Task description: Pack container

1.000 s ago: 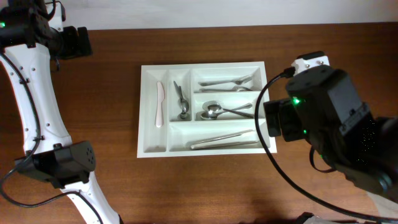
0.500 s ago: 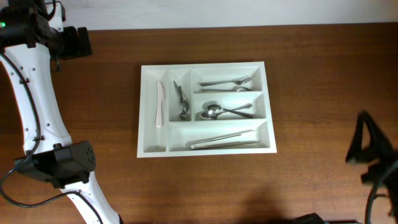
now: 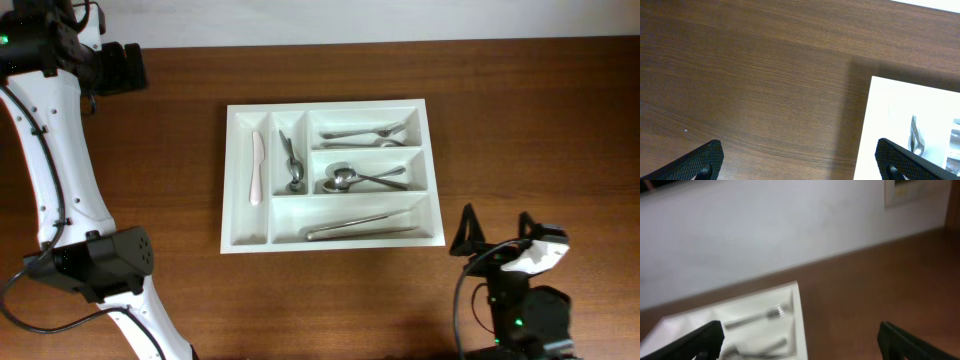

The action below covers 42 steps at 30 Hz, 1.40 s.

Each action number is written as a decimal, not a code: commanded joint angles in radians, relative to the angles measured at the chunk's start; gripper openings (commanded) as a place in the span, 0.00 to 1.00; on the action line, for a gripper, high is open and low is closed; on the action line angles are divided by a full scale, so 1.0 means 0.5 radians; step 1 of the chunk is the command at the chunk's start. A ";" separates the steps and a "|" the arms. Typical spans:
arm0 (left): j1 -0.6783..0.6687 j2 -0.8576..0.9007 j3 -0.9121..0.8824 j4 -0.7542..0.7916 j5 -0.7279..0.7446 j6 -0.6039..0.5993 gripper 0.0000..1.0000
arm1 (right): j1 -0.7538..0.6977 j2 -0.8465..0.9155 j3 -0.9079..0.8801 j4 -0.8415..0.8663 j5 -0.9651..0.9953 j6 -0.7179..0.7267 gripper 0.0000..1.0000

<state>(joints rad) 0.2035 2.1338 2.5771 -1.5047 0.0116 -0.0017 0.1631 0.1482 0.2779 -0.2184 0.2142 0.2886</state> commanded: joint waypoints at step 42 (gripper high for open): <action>0.008 -0.025 0.013 0.002 0.007 -0.012 0.99 | -0.134 -0.290 -0.477 0.154 -0.138 -0.369 0.99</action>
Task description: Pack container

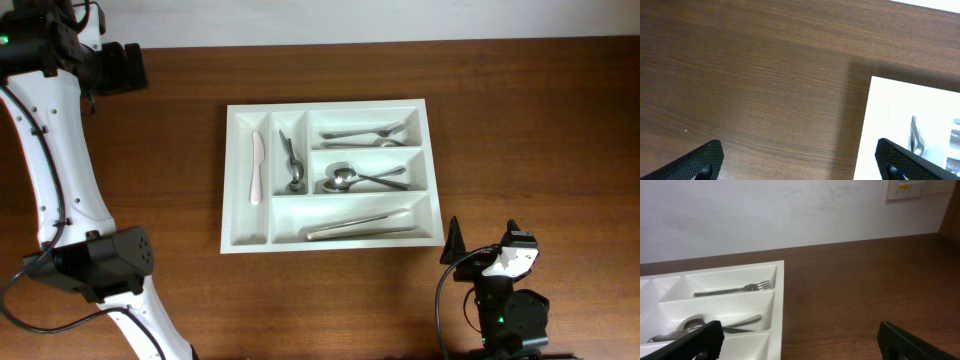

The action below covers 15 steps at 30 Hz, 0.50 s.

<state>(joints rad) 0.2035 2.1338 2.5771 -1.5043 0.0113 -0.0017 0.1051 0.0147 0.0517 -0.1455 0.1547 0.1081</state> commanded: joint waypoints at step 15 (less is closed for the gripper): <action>-0.278 -0.805 0.012 0.001 0.002 -0.012 0.99 | -0.018 -0.023 -0.024 0.008 -0.019 -0.007 0.99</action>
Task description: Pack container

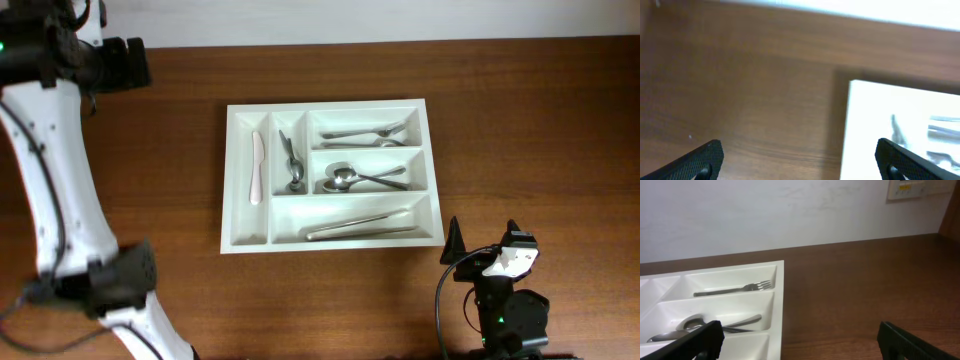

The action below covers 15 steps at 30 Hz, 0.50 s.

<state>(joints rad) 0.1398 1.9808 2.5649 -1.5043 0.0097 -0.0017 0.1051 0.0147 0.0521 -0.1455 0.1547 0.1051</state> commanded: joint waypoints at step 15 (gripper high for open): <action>-0.327 -1.934 -0.074 0.000 0.005 -0.012 0.99 | -0.018 -0.023 -0.025 0.008 -0.019 -0.002 0.99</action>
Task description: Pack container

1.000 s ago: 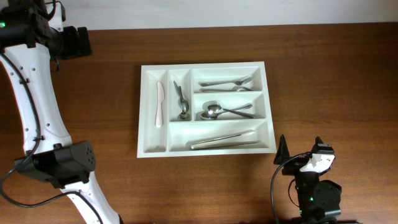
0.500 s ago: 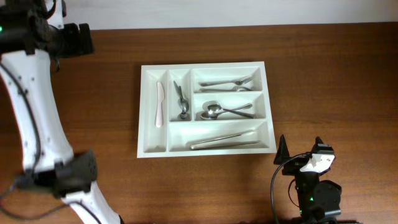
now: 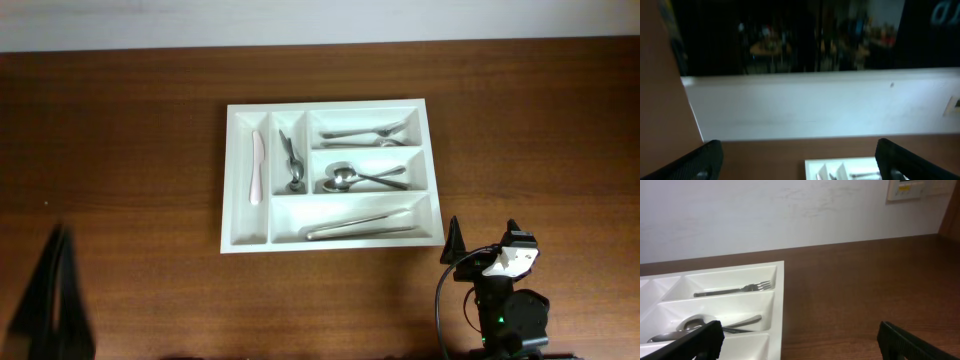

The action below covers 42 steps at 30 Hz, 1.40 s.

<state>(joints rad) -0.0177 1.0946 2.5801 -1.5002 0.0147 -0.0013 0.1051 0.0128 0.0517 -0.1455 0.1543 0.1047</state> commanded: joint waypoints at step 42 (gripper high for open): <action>-0.011 -2.179 -4.607 1.919 0.346 -0.013 0.99 | -0.018 -0.019 -0.024 0.008 -0.018 0.000 0.99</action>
<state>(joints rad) -0.0196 0.0189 0.3233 -0.5552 0.1844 -0.0017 0.1043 0.0109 0.0483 -0.1413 0.1509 0.1051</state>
